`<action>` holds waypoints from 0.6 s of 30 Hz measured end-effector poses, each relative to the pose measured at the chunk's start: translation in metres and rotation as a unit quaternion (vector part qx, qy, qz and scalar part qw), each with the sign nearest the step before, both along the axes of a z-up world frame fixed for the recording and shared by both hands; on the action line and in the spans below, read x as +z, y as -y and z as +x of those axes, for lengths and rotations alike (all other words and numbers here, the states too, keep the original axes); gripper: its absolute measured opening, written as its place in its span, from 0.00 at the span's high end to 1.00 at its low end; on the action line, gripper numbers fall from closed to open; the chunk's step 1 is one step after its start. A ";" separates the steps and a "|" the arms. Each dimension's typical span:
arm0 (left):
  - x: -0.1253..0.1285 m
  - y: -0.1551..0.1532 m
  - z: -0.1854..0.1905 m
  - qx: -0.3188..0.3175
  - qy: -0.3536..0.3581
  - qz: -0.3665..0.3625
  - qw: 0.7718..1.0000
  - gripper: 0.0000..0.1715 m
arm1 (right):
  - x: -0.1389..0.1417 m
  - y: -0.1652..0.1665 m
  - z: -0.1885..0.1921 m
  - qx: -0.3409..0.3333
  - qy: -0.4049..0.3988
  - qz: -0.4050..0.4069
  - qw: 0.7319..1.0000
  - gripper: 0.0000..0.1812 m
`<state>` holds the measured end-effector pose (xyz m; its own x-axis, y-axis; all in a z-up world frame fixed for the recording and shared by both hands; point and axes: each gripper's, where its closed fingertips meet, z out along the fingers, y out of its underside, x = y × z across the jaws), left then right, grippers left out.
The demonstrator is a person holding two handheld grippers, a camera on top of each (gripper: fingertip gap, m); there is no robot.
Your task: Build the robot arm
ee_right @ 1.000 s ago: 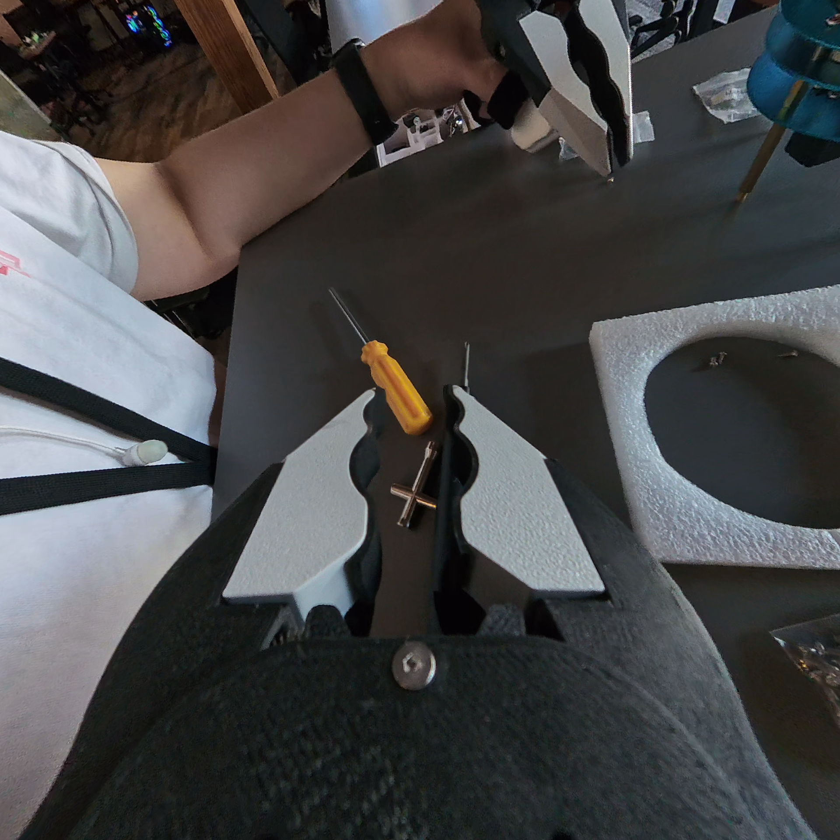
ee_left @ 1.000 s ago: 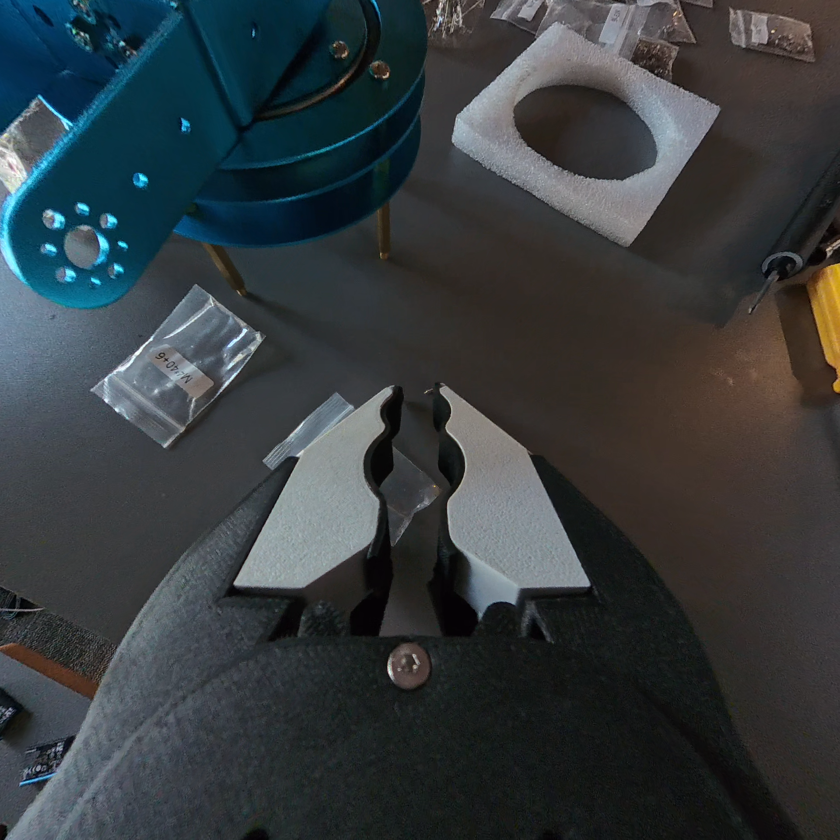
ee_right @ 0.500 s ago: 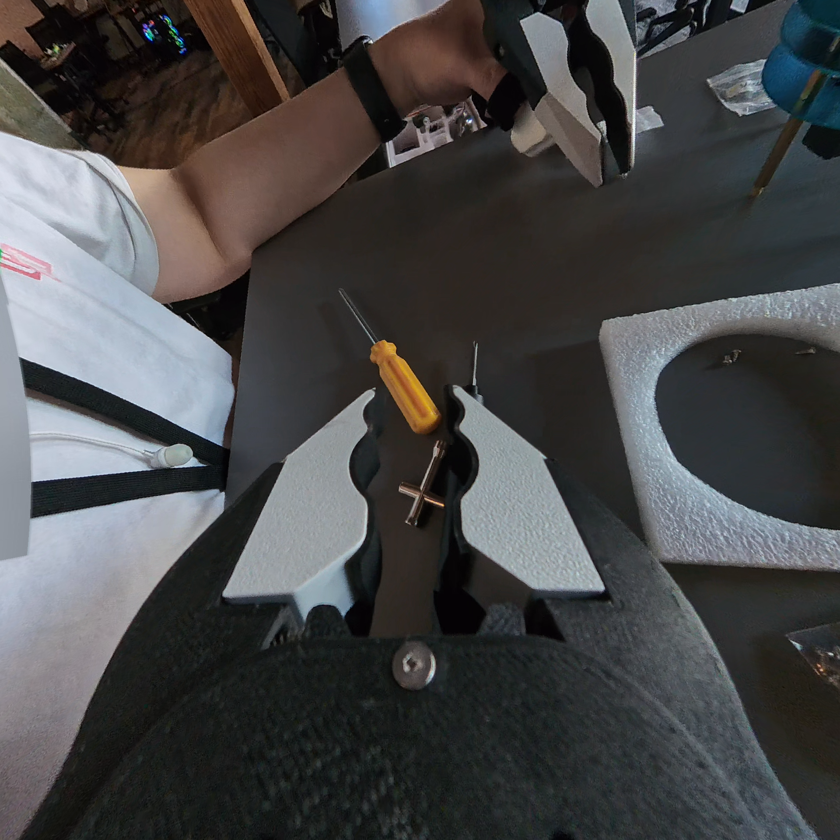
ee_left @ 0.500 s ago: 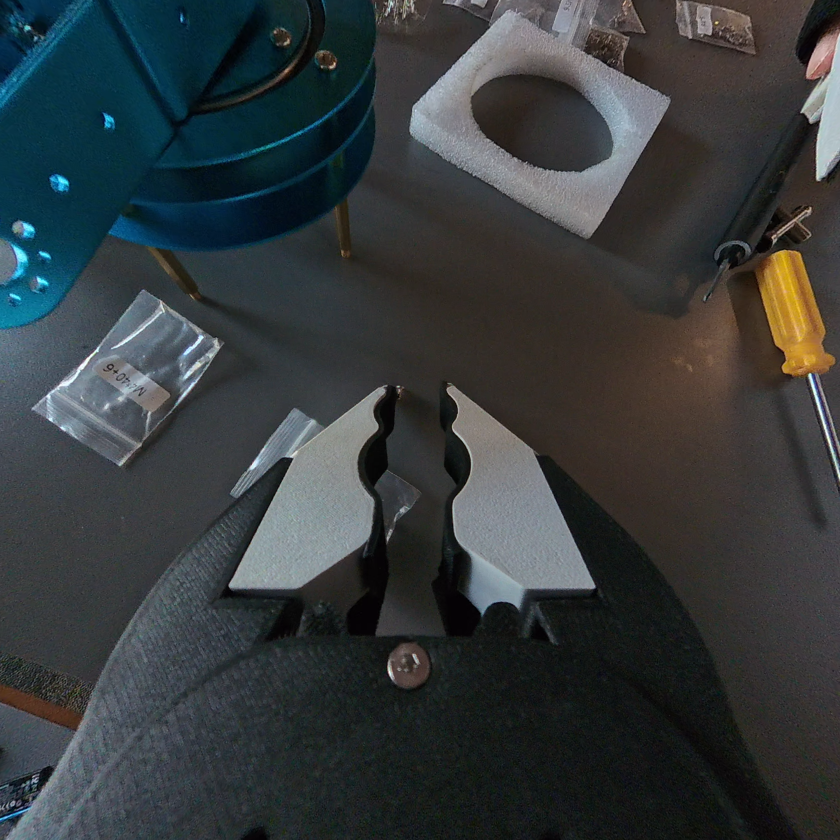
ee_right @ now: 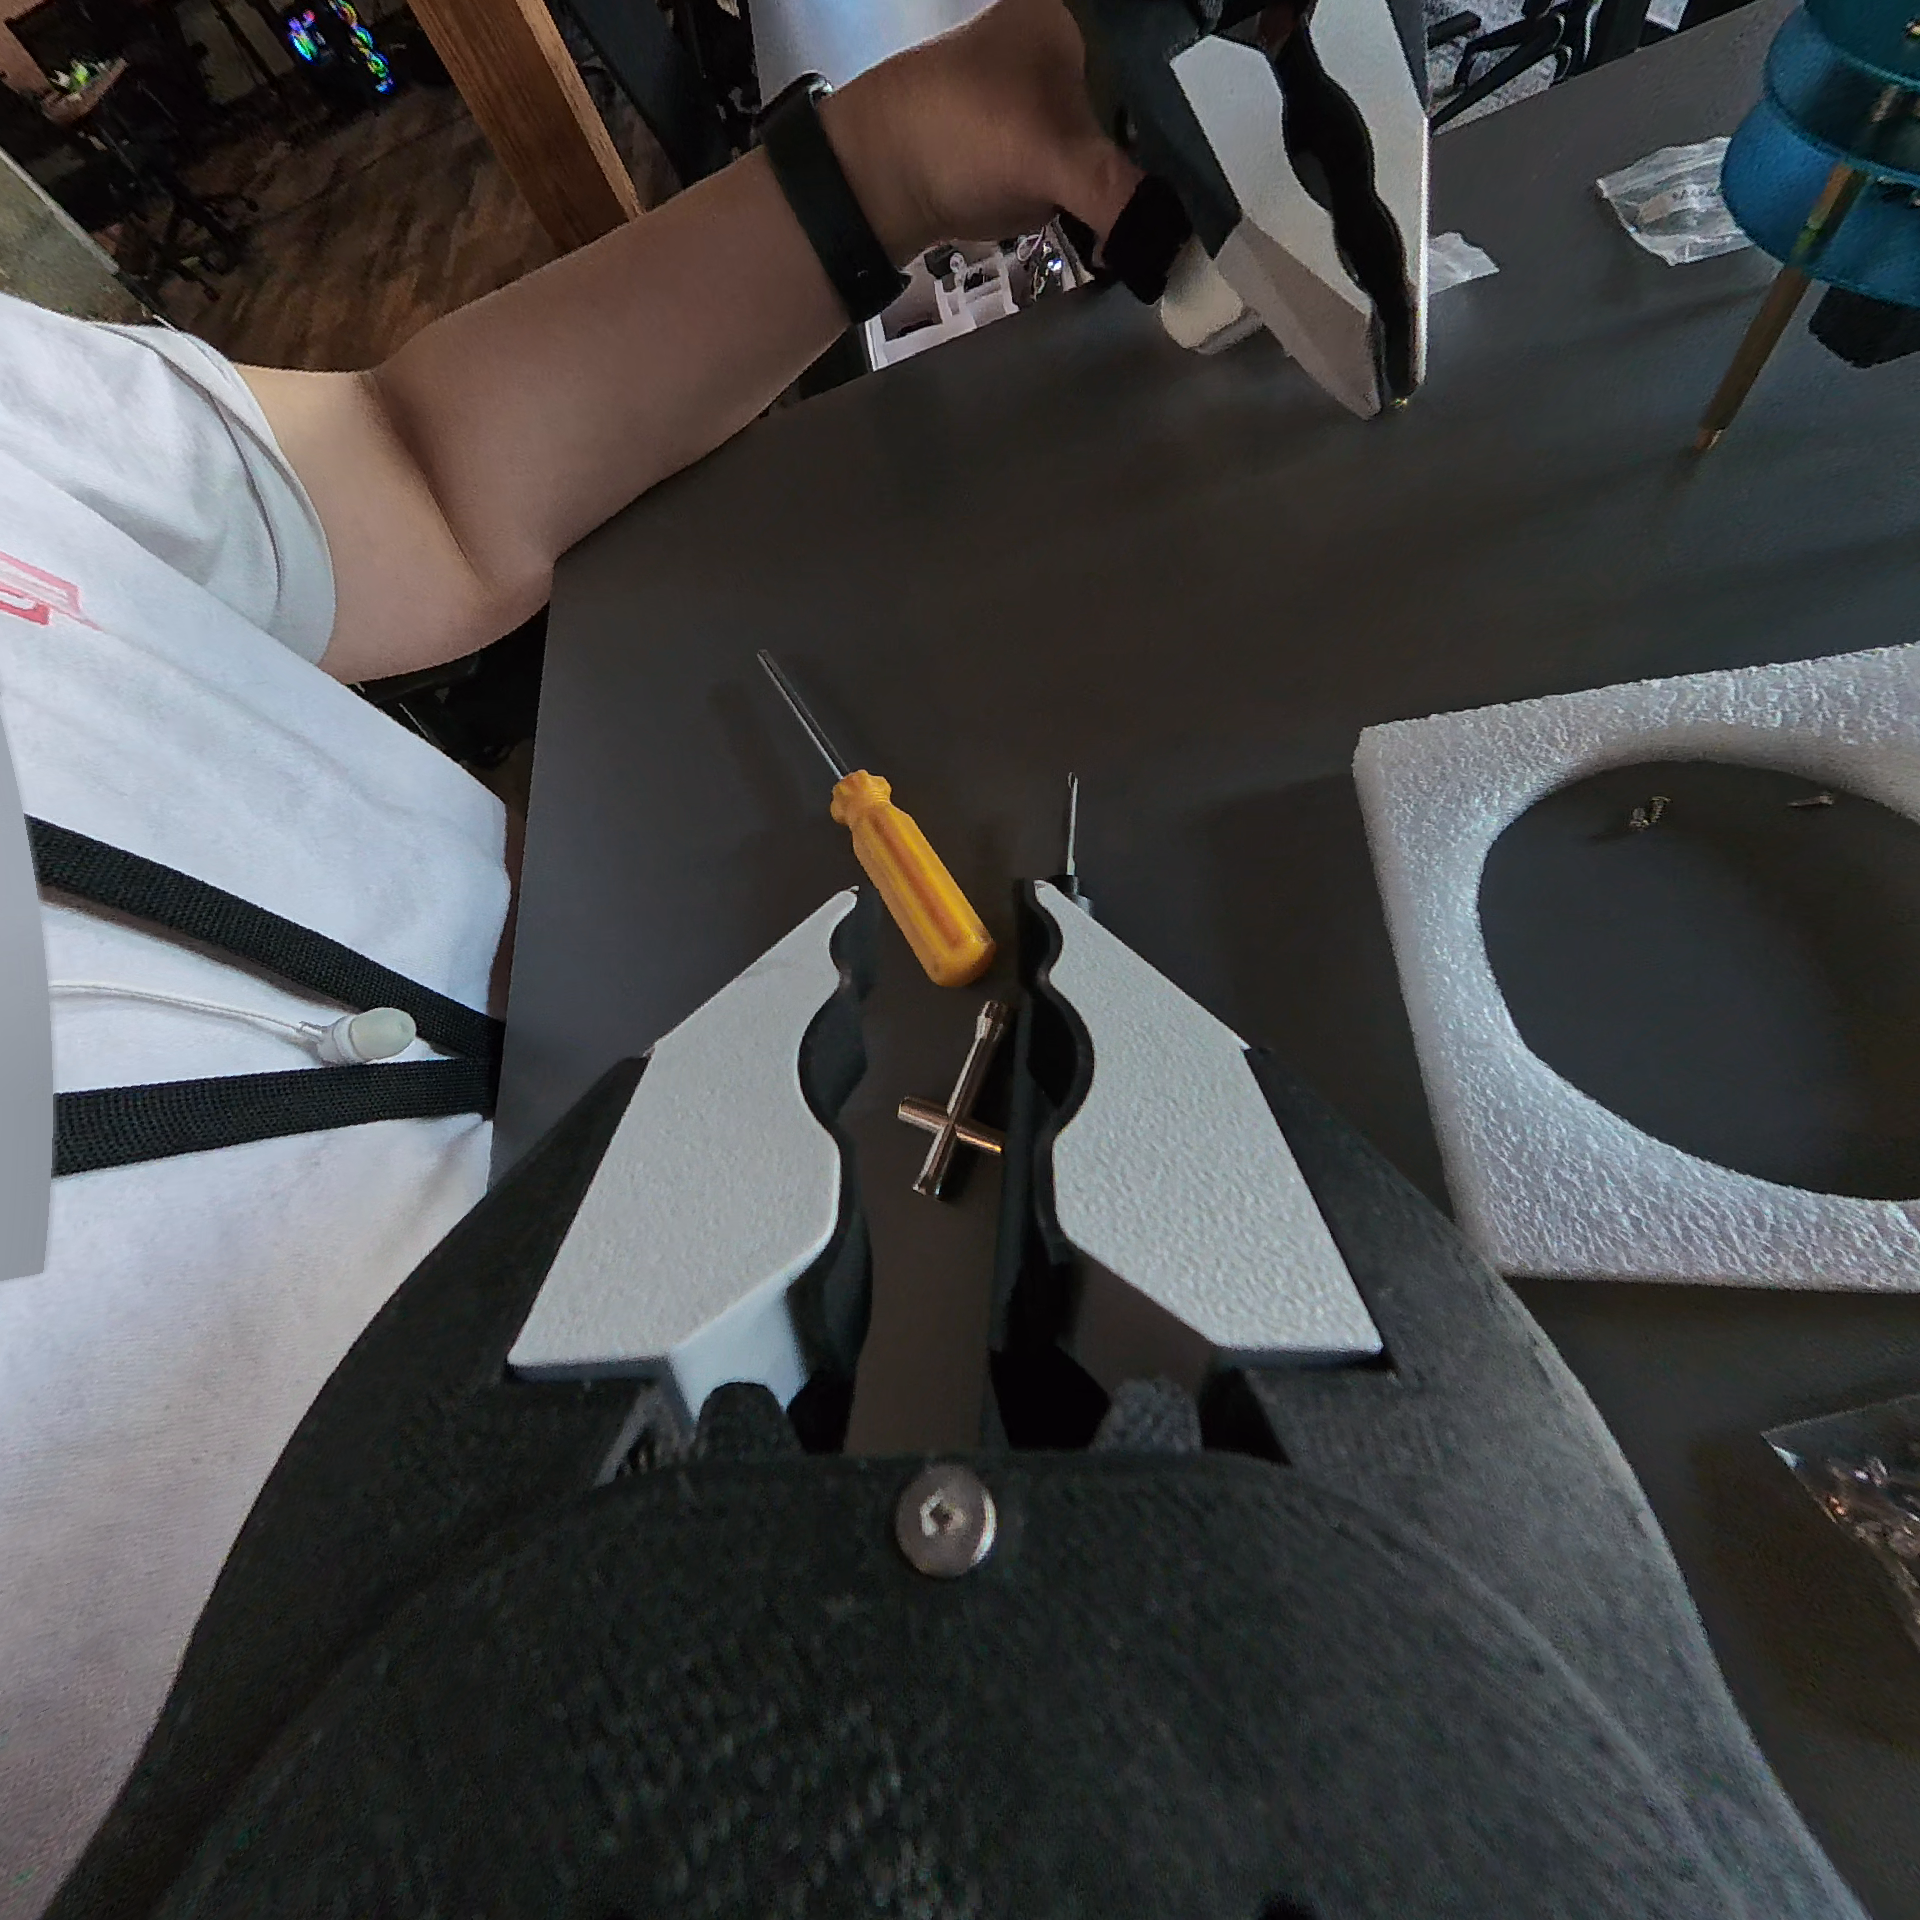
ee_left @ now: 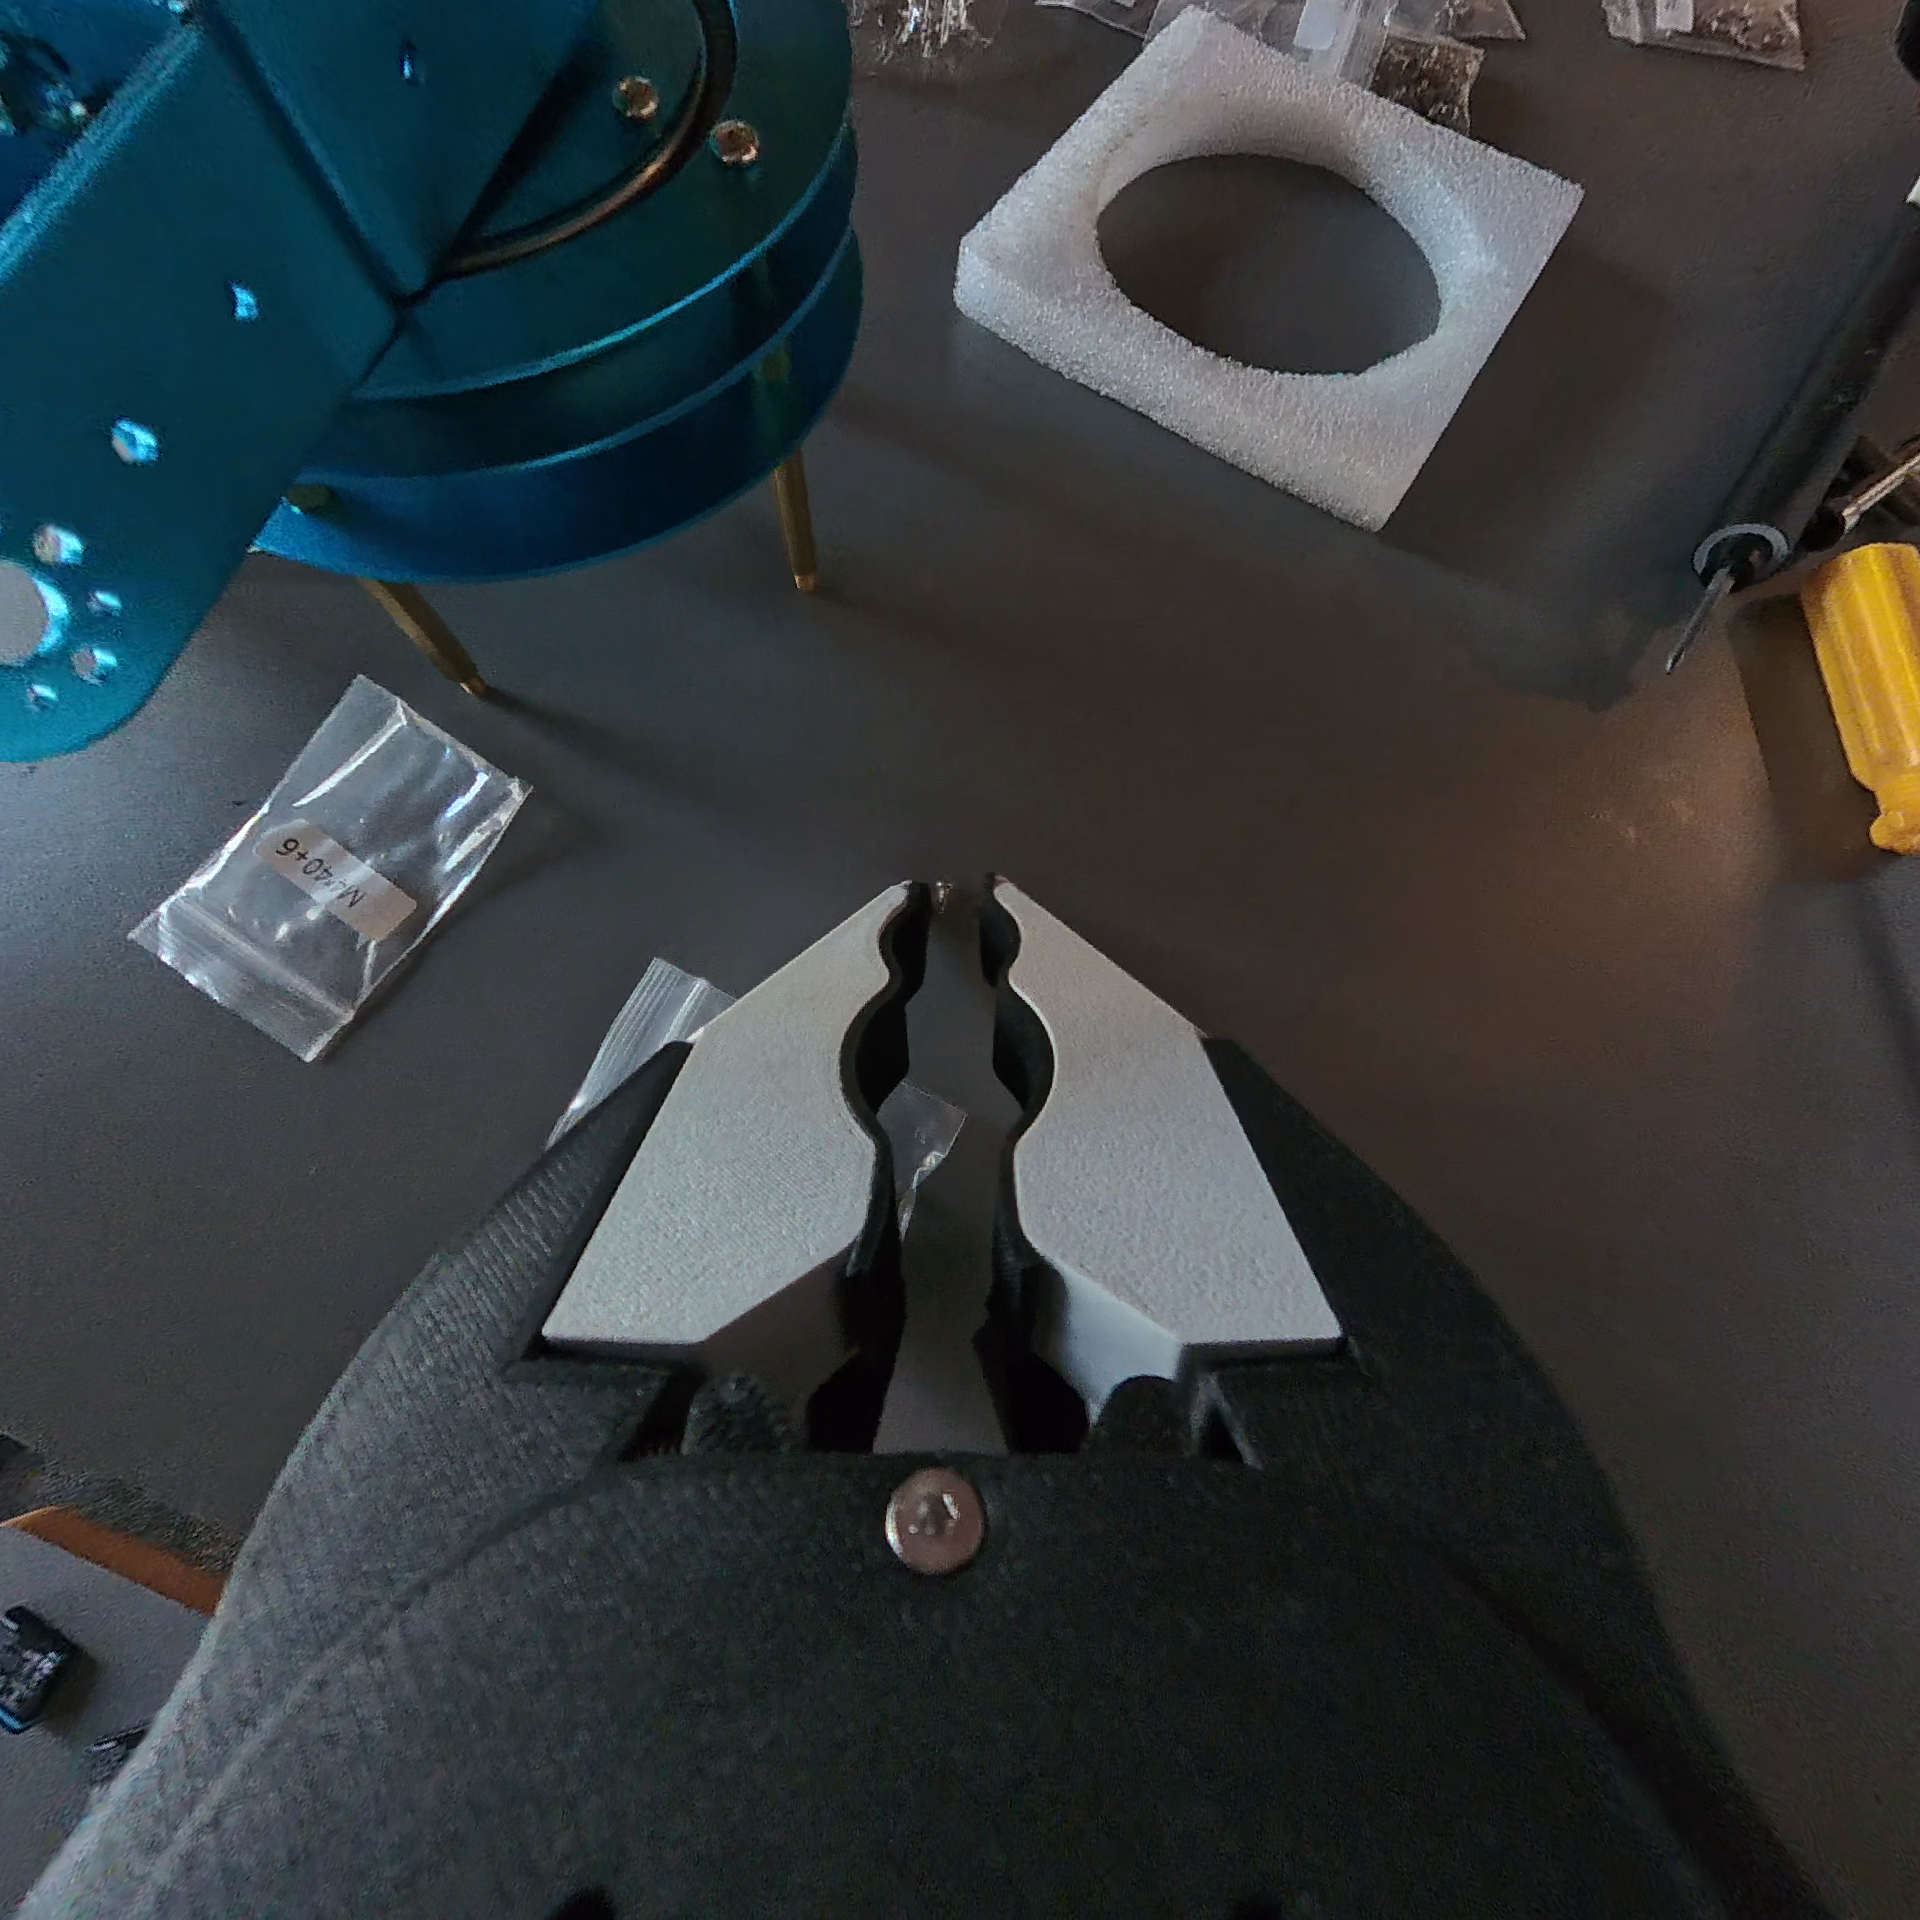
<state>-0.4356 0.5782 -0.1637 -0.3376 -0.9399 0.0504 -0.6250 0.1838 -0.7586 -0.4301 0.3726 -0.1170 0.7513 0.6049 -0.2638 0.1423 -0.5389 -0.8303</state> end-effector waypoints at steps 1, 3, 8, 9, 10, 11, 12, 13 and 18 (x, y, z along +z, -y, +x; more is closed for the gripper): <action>0.000 -0.001 0.001 0.004 0.000 0.002 1.000 0.98 | 0.000 0.000 0.000 0.000 0.001 0.000 1.000 0.86; 0.000 -0.001 0.002 0.005 -0.001 0.001 1.000 0.99 | -0.001 0.000 0.000 -0.001 0.003 0.000 1.000 0.86; 0.000 0.000 0.002 0.005 0.006 0.024 1.000 1.00 | 0.000 -0.001 0.003 -0.005 0.007 0.003 1.000 0.86; 0.000 0.000 0.002 0.005 0.008 0.027 1.000 1.00 | 0.001 -0.001 0.003 -0.007 0.008 0.005 1.000 0.86; 0.000 0.000 0.002 0.006 0.010 0.026 1.000 1.00 | 0.003 -0.001 0.005 -0.009 0.010 0.009 1.000 0.86; 0.002 0.001 0.003 0.006 0.013 0.020 1.000 1.00 | 0.003 -0.002 0.006 -0.012 0.012 0.012 1.000 0.86; 0.004 0.002 0.004 0.006 0.016 0.012 1.000 1.00 | 0.004 -0.003 0.008 -0.016 0.015 0.014 1.000 0.86; 0.005 0.004 0.004 0.005 0.018 0.005 1.000 1.00 | 0.003 -0.004 0.011 -0.021 0.019 0.014 0.999 0.86; 0.003 0.009 0.004 -0.005 0.011 0.006 1.000 1.00 | -0.005 -0.006 0.018 -0.035 0.046 0.007 0.998 0.86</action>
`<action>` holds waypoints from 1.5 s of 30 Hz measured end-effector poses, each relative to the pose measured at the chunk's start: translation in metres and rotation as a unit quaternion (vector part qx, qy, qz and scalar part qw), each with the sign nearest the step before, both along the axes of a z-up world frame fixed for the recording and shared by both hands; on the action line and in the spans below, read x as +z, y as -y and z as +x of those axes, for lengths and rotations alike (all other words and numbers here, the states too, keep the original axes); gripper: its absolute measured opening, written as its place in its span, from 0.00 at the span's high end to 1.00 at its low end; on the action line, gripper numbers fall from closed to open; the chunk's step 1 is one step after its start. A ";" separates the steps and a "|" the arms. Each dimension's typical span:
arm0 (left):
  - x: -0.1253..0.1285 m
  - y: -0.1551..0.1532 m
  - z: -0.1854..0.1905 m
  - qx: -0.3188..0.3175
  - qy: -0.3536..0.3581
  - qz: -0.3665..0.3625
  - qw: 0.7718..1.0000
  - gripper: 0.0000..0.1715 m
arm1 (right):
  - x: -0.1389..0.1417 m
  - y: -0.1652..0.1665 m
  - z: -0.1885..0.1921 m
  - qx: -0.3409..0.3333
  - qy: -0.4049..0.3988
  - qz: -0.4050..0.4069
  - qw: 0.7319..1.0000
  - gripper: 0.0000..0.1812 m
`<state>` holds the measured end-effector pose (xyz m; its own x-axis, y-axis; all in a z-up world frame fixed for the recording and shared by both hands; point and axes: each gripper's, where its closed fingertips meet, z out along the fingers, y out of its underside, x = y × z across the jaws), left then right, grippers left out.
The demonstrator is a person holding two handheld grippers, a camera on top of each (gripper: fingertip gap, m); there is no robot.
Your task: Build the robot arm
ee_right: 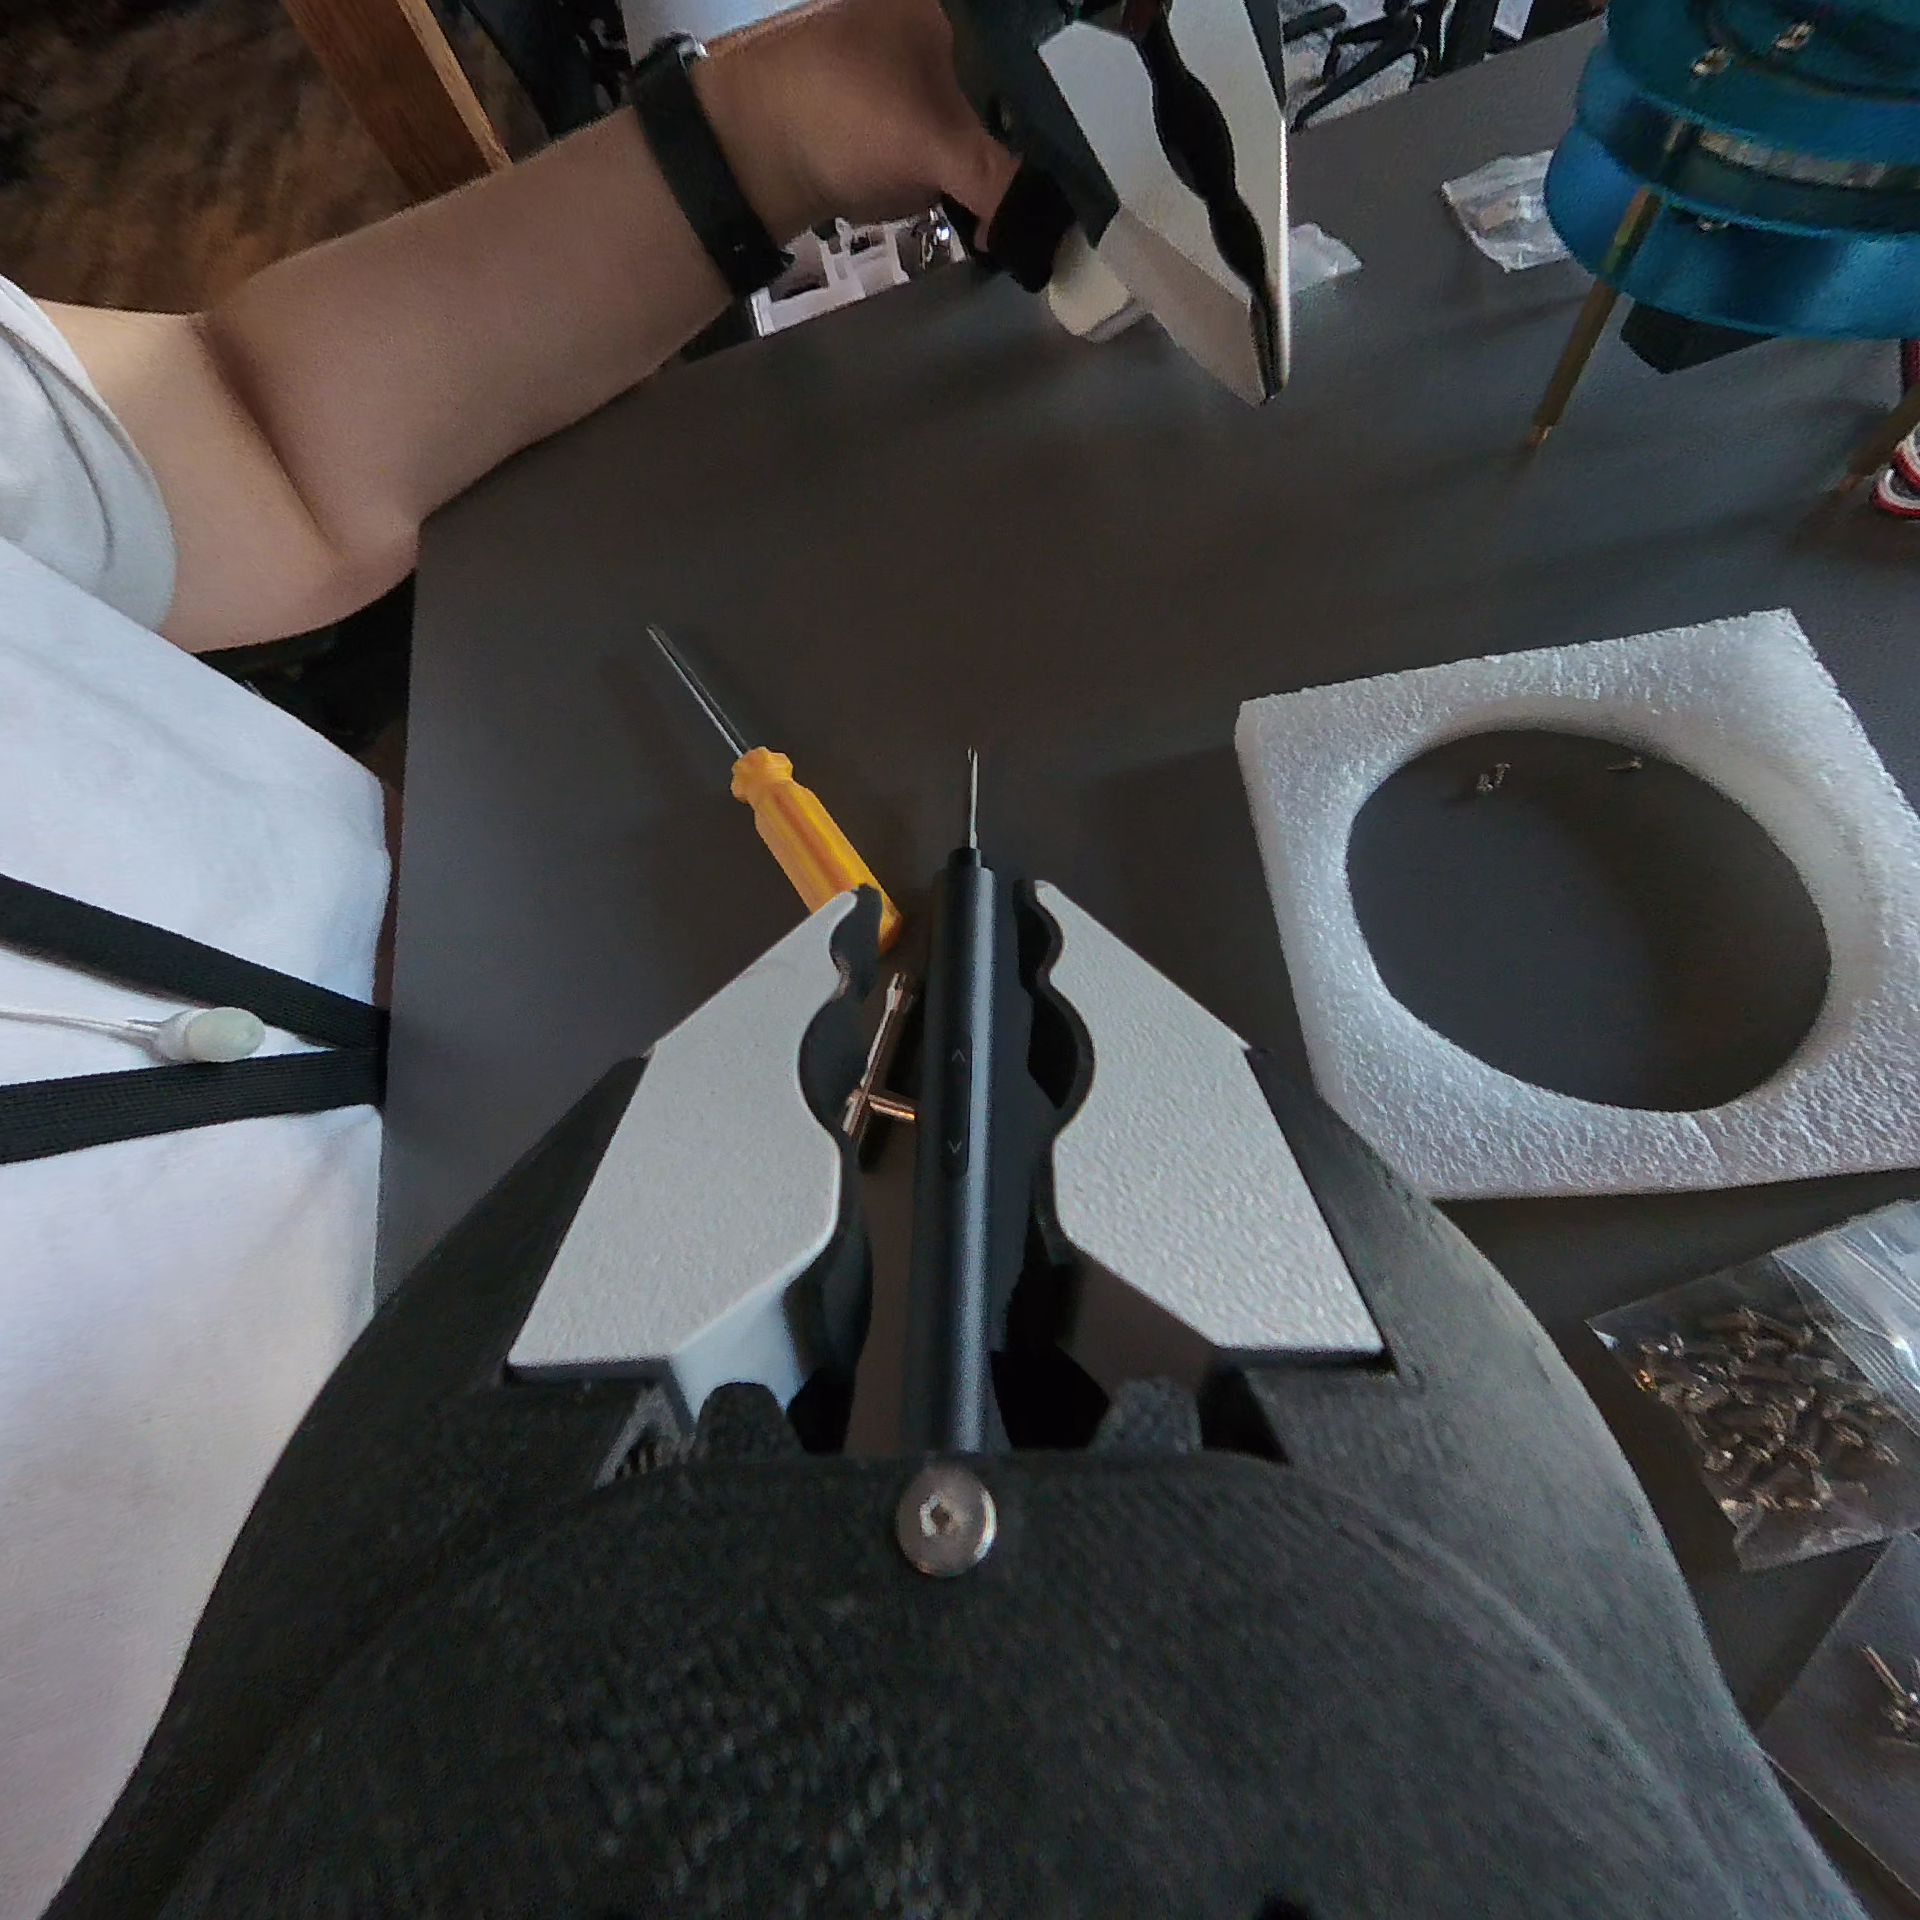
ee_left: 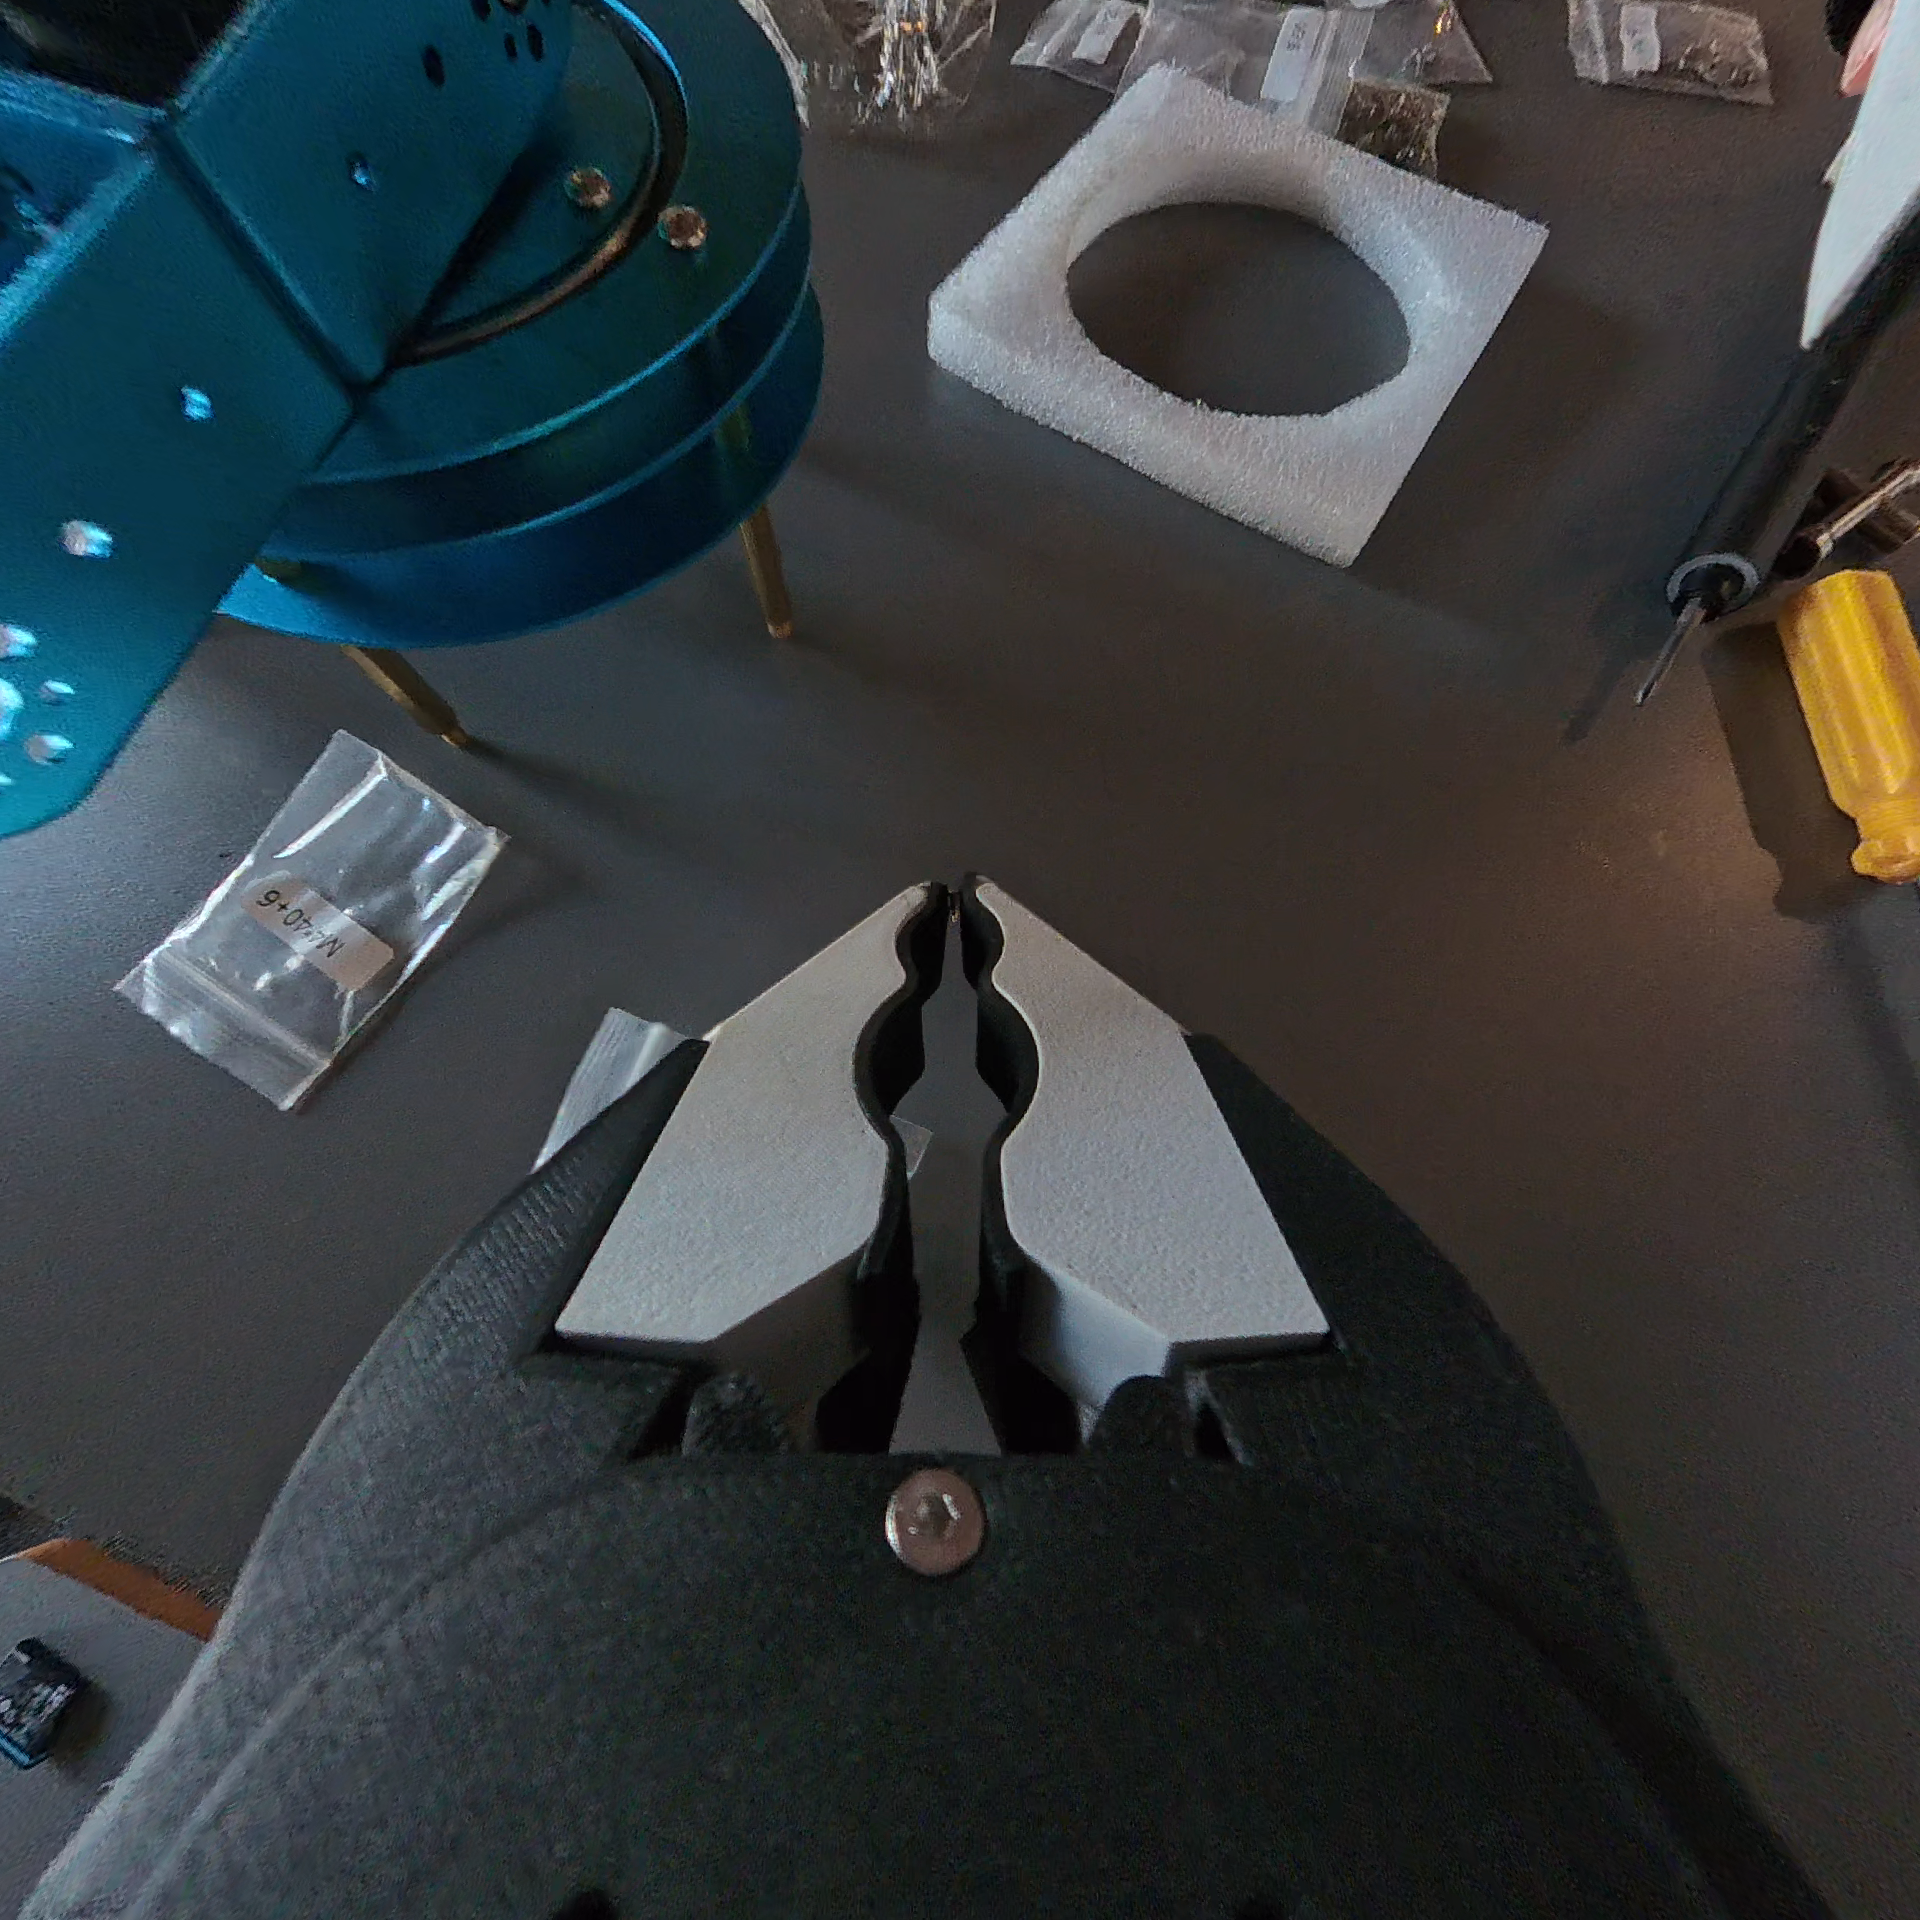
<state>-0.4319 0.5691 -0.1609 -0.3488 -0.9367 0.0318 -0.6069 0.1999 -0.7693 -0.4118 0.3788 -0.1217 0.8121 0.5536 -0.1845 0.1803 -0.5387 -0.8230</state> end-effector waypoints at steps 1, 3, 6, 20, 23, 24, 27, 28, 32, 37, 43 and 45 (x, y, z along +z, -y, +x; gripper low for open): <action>-0.002 0.002 -0.001 -0.004 -0.007 0.004 1.000 0.99 | -0.002 0.000 0.000 0.000 0.005 -0.003 1.000 0.86; -0.003 0.004 -0.003 -0.008 -0.009 0.007 1.000 0.93 | -0.006 0.001 -0.002 0.004 0.014 -0.008 1.000 0.86; -0.003 0.005 -0.006 -0.007 -0.009 0.008 1.000 0.91 | -0.007 0.002 -0.003 0.008 0.025 -0.009 1.000 0.86; -0.003 0.006 -0.006 -0.020 0.001 0.028 0.999 0.95 | -0.028 0.006 0.001 0.008 0.046 -0.058 0.997 0.85; -0.003 0.008 -0.006 -0.026 0.003 0.030 0.999 0.94 | -0.030 0.006 0.002 0.006 0.045 -0.063 0.997 0.85; -0.003 0.008 -0.006 -0.026 0.003 0.029 0.999 0.95 | -0.031 0.005 0.003 0.003 0.043 -0.064 0.997 0.85; -0.003 0.010 -0.005 -0.028 0.000 0.020 0.999 0.95 | -0.034 0.005 0.006 -0.005 0.039 -0.076 0.996 0.85; -0.003 0.010 -0.005 -0.028 -0.001 0.018 0.999 0.95 | -0.034 0.005 0.006 -0.006 0.038 -0.078 0.996 0.85; -0.003 0.012 -0.005 -0.035 0.002 0.026 0.999 1.00 | -0.036 0.006 0.006 -0.005 0.044 -0.080 0.996 0.85; -0.003 0.012 -0.005 -0.035 0.002 0.027 0.999 1.00 | -0.040 0.008 0.006 -0.001 0.054 -0.090 0.994 0.86; 0.002 0.012 -0.005 -0.028 0.006 -0.007 1.000 1.00 | -0.041 0.009 0.003 0.009 0.061 -0.088 0.994 0.89; 0.008 0.013 -0.004 -0.027 0.018 -0.027 0.999 1.00 | -0.041 0.010 0.002 0.015 0.071 -0.083 0.994 0.91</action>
